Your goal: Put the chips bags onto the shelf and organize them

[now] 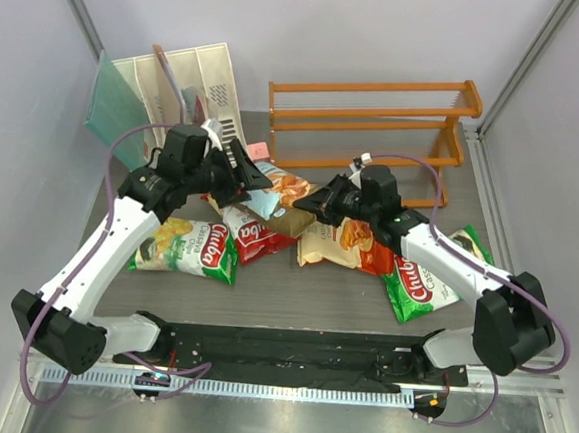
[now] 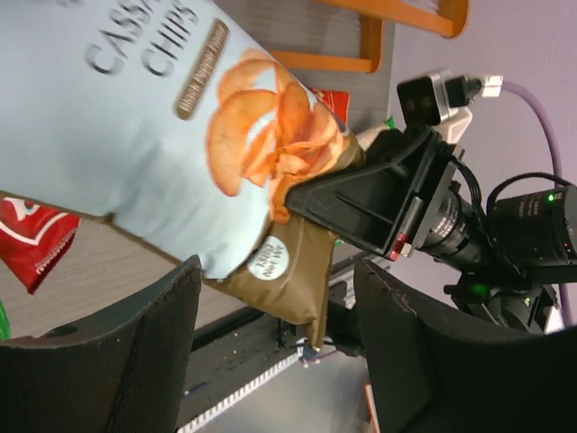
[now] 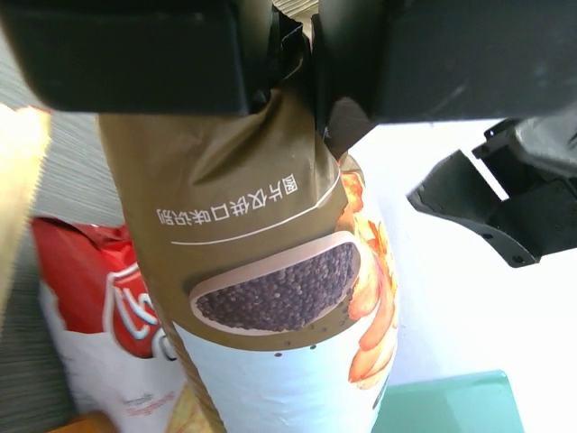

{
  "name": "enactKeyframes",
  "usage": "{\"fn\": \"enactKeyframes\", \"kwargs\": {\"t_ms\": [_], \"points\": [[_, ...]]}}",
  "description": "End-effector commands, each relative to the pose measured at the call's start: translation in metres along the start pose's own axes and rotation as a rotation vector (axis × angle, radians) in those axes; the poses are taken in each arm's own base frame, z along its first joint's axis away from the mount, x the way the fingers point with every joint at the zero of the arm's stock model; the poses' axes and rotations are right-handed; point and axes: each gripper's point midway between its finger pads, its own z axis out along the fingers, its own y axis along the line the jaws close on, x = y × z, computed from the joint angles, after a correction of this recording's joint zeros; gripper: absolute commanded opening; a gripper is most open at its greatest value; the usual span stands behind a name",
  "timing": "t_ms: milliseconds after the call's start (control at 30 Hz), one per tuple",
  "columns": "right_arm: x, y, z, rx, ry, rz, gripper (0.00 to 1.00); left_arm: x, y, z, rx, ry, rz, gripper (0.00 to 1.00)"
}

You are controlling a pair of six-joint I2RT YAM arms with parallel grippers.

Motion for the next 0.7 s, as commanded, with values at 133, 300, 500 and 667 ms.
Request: {"fn": "enactKeyframes", "kwargs": {"t_ms": [133, 300, 500, 667], "points": [[-0.050, 0.045, -0.079, -0.087, -0.249, -0.142, 0.01, -0.013, 0.006, -0.025, -0.049, -0.104, 0.057, 0.71], [-0.079, 0.029, -0.112, 0.037, -0.378, -0.200, 0.01, -0.017, 0.010, -0.028, -0.067, -0.114, 0.058, 0.71], [-0.106, 0.017, -0.133, 0.101, -0.428, -0.185, 0.01, -0.024, 0.012, -0.032, -0.078, -0.131, 0.061, 0.71], [-0.126, 0.006, -0.151, 0.206, -0.527, -0.187, 0.01, -0.026, 0.013, -0.033, -0.082, -0.138, 0.060, 0.71]]}}
